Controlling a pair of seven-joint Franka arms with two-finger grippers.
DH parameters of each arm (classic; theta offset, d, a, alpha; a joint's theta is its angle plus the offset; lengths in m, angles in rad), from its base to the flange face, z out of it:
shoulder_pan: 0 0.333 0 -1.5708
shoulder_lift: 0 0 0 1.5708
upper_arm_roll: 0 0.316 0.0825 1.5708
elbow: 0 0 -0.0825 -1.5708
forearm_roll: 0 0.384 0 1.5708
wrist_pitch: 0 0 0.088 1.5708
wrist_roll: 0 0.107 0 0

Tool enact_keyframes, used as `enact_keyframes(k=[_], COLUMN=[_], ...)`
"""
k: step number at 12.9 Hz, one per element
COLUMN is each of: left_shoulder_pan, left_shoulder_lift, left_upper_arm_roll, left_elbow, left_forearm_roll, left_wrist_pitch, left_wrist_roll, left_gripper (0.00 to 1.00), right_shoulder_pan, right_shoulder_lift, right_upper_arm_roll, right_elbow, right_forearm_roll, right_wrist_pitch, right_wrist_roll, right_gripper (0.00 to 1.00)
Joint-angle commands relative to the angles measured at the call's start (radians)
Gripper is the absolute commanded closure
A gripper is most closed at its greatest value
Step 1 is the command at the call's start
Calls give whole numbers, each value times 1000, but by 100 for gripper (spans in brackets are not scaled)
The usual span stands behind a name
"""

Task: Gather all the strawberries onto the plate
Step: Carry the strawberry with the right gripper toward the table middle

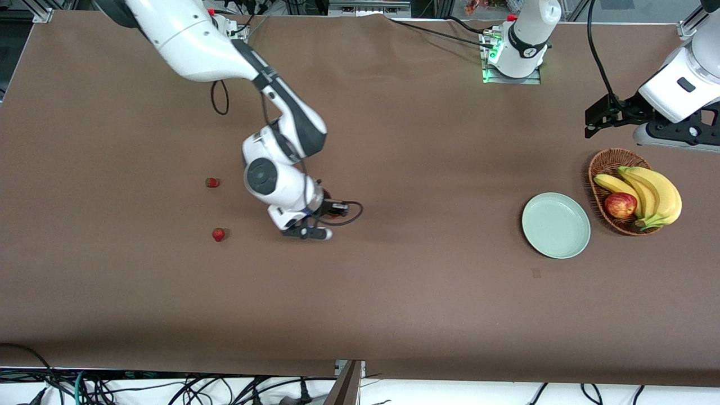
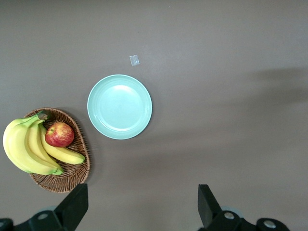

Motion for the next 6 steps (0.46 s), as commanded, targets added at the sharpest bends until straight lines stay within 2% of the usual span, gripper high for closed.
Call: enact_keyframes(k=[1, 3, 6], left_shoulder_pan=[4, 5, 8], left_shoulder_lift=[17, 17, 17], left_upper_arm_roll=[1, 2, 4], left_elbow=[35, 35, 34], left_forearm_roll=[-28, -28, -30], left_wrist_pitch=[-20, -23, -28], left_wrist_roll=[10, 7, 7], left_gripper=[0, 0, 0], right_shoulder_pan=[114, 197, 290], right_shoulder_lift=[37, 73, 161], right_upper_arm_roll=[-8, -11, -22], right_elbow=[12, 38, 156], right_forearm_roll=[18, 15, 10], right_wrist_pitch=[173, 249, 260], right_wrist_roll=[157, 204, 286], right_gripper=[87, 87, 87])
